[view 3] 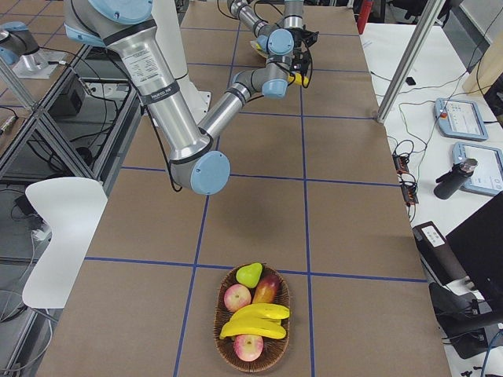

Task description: Transfer all bananas from basket to plate

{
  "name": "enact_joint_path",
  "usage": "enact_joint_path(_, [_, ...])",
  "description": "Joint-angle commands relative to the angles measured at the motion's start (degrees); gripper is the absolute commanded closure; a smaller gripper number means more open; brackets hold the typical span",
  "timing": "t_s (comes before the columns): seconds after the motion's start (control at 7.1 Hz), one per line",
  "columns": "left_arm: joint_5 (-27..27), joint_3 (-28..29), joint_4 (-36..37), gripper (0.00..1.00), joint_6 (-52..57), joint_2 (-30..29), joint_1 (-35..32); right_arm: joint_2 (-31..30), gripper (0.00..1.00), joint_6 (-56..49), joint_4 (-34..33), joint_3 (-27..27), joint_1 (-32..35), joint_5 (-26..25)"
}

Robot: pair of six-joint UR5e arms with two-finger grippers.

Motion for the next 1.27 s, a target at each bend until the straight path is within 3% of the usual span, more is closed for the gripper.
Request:
enact_joint_path(0.0, [0.0, -0.3, 0.0, 1.00, 0.0, 0.1, 0.0, -1.1, 0.00, 0.3, 1.7, 2.0, 1.1, 0.1])
enact_joint_path(0.14, [-0.1, -1.6, 0.0, 1.00, 0.3, 1.2, -0.4, -5.4, 0.00, 0.4, 5.4, 3.3, 2.2, 0.8])
enact_joint_path(0.28, [-0.1, -5.6, -0.1, 1.00, 0.9, 6.3, -0.9, -8.6, 0.00, 0.1, 7.8, 3.3, 3.7, 1.5])
enact_joint_path(0.7, [-5.7, -12.9, 0.6, 1.00, 11.0, 25.3, -12.3, -12.9, 0.00, -0.9, 7.8, 2.2, 6.6, 0.7])
enact_joint_path(1.13, [-5.7, -12.9, 2.3, 1.00, 34.8, 40.9, -20.1, -15.2, 0.00, -2.8, 7.8, -0.5, 7.5, -1.9])
